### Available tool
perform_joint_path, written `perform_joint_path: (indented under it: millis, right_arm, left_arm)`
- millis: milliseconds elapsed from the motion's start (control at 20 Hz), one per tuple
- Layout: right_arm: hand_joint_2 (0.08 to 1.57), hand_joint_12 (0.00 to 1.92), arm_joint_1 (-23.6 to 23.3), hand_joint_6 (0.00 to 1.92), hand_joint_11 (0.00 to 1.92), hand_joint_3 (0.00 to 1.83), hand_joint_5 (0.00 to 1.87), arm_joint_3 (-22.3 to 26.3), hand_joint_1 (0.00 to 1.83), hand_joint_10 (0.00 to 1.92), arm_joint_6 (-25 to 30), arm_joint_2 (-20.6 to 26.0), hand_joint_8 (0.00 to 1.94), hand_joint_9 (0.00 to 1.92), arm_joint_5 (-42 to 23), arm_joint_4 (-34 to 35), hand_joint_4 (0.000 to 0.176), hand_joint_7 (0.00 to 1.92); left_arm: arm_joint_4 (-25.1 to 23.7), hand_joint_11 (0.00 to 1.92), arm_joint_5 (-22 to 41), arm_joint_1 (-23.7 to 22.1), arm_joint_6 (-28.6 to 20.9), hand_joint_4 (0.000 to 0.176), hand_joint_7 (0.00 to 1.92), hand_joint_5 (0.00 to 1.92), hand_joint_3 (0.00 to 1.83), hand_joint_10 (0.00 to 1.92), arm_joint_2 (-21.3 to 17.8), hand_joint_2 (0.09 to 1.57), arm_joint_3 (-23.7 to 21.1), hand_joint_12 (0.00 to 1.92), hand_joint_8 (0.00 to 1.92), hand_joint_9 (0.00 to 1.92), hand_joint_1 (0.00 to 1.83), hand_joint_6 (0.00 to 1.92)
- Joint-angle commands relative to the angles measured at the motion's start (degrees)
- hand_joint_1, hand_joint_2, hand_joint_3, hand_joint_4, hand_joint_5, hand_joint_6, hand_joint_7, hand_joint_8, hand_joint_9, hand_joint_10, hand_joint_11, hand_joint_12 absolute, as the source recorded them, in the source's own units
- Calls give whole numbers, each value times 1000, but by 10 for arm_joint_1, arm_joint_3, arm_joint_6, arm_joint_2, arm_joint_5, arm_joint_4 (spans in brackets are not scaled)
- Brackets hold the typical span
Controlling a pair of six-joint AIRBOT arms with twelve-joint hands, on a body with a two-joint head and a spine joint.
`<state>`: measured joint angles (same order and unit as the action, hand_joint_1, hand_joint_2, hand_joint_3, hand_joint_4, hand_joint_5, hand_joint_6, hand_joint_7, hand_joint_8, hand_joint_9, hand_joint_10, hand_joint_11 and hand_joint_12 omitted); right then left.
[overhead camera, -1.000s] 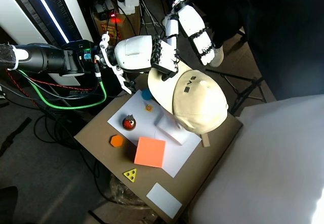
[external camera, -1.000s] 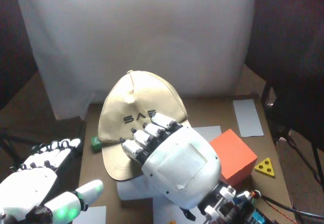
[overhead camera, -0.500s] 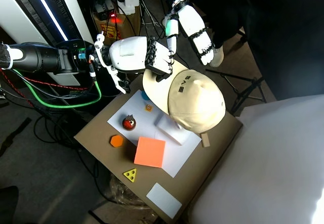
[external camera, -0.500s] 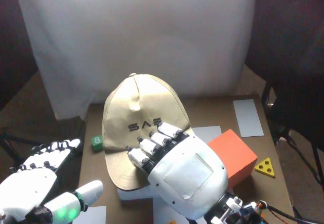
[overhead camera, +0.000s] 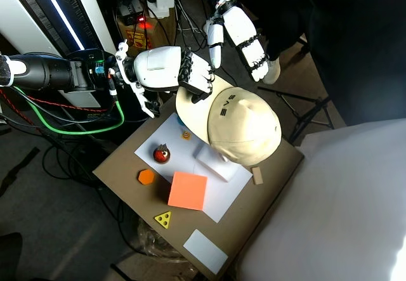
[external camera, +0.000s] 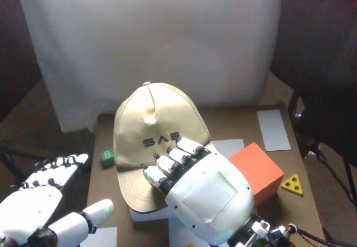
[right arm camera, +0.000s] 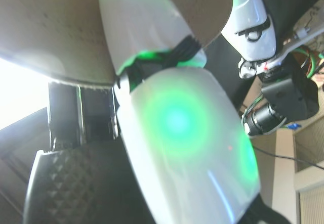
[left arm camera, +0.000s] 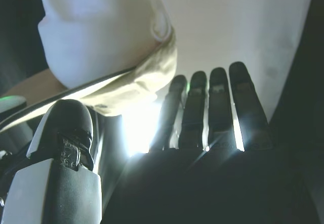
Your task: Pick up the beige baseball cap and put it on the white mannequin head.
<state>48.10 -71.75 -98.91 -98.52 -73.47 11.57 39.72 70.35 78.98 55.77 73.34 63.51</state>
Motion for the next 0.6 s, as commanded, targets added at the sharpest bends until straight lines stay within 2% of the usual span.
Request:
perform_joint_path:
  millis: [0, 50, 100, 150, 200, 250, 300, 350, 400, 450, 550]
  right_arm:
    - [1118, 1653, 4, 909, 846, 0, 846, 3, 1485, 1133, -6, 3, 915, 972, -49, -12, 0, 944]
    - [1128, 1444, 4, 1010, 878, 5, 840, 3, 1395, 1261, -6, 3, 981, 958, -49, -12, 0, 935]
    - [1158, 1383, 4, 1113, 824, 4, 795, 3, 1366, 1349, -6, 3, 1091, 881, -49, -12, 0, 881]
    - [1187, 1366, 5, 1207, 753, 0, 781, 4, 1217, 1017, -6, 4, 1190, 766, -49, -12, 0, 882]
    - [1151, 1341, 6, 601, 596, 0, 673, 5, 1100, 683, -6, 5, 599, 663, -49, -12, 0, 755]
    - [1126, 1281, 8, 264, 483, 0, 673, 7, 1032, 404, -7, 6, 259, 638, -49, -12, 0, 743]
    - [1116, 1251, 9, 109, 443, 0, 697, 8, 1007, 251, -7, 6, 103, 654, -49, -12, 0, 763]
    - [1067, 1112, 11, 21, 211, 0, 559, 12, 887, 93, -11, 8, 20, 506, -50, -12, 0, 589]
    - [1053, 1074, 15, 3, 141, 0, 512, 18, 853, 50, -15, 10, 3, 461, -52, -12, 0, 529]
    - [1043, 971, 19, 0, 27, 0, 343, 23, 731, 9, -19, 12, 0, 321, -52, -12, 0, 356]
    - [996, 780, 28, 1, 0, 0, 202, 37, 651, 2, -22, 20, 3, 201, -47, -12, 0, 228]
  left_arm:
    - [-13, 0, 66, 0, -4, 0, 11, 0, 0, 0, 1, 1169, 0, 195, 0, 3, 0, 0]
    - [-12, 0, 66, 0, -4, 0, 11, 1, 0, 0, 1, 1170, 0, 195, 0, 2, 0, 0]
    - [-10, 0, 68, 1, -4, 0, 10, 0, 2, 0, 1, 1174, 0, 195, 0, 1, 0, 0]
    - [-9, 0, 70, 1, -4, 0, 10, 0, 2, 0, 2, 1174, 0, 195, 0, 1, 0, 0]
    - [-8, 0, 71, 1, -4, 0, 2, 1, 2, 0, 2, 1177, 0, 169, 0, 0, 0, 0]
    - [-8, 0, 71, 2, -4, 0, 0, 1, 2, 0, 2, 1177, -1, 163, 0, 0, 0, 0]
    - [-8, 0, 71, 2, -4, 0, 0, 0, 2, 0, 2, 1177, -1, 162, 0, 0, 0, 0]
    - [-8, 0, 71, 2, -4, 0, 15, 21, 1, 1, 2, 1178, -2, 208, 1, 7, 0, 2]
    - [-8, 0, 72, 2, -4, 0, 18, 26, 1, 1, 3, 1178, -3, 218, 1, 9, 0, 3]
    - [-7, 0, 72, 3, -4, 0, 19, 19, 0, 1, 3, 1178, -3, 221, 1, 9, 0, 0]
    - [-6, 0, 72, 3, -4, 0, 14, 4, 1, 0, 3, 1179, -3, 207, 0, 1, 0, 0]
